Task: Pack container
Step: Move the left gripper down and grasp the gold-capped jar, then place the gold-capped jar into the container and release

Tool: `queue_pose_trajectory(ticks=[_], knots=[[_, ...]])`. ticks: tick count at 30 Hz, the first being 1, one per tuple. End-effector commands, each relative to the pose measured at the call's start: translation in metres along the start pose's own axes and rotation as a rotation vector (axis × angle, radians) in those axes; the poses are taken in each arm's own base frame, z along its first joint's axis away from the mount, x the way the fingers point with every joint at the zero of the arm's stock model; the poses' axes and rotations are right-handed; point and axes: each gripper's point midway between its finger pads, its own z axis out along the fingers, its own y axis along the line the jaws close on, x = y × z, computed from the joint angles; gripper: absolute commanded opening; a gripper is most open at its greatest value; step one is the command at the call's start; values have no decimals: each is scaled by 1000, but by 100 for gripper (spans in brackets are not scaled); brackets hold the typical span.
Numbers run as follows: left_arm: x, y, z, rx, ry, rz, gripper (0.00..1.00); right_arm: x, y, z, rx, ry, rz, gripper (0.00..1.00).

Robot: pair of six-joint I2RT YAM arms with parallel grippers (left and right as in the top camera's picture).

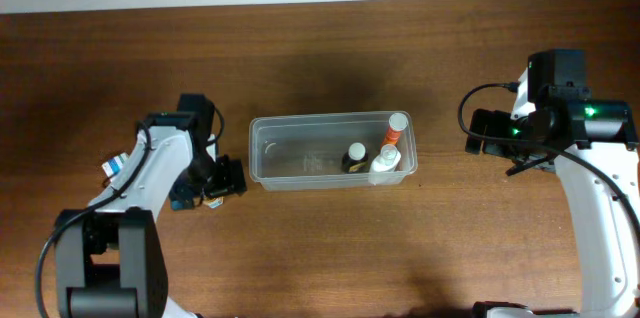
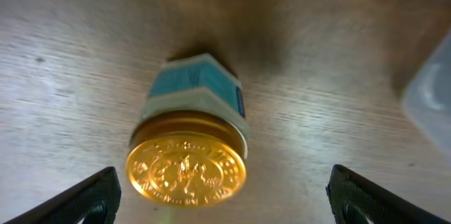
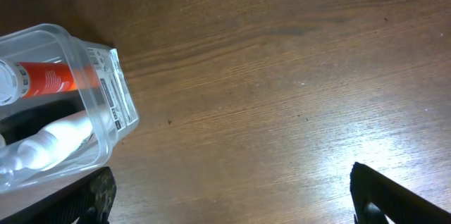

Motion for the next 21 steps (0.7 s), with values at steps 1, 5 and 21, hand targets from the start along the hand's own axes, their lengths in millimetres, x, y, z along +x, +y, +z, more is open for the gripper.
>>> queue_pose_trajectory(ticks=[1, 5, 21], knots=[[4, -2, 7, 19, 7, -6, 94, 1, -1, 2, -4, 10, 0, 98], [-1, -2, 7, 17, -13, -5, 76, 1, -1, 2, -4, 12, 0, 98], [-19, 9, 6, -52, -95, -5, 61, 2, -1, 2, -4, 14, 0, 98]])
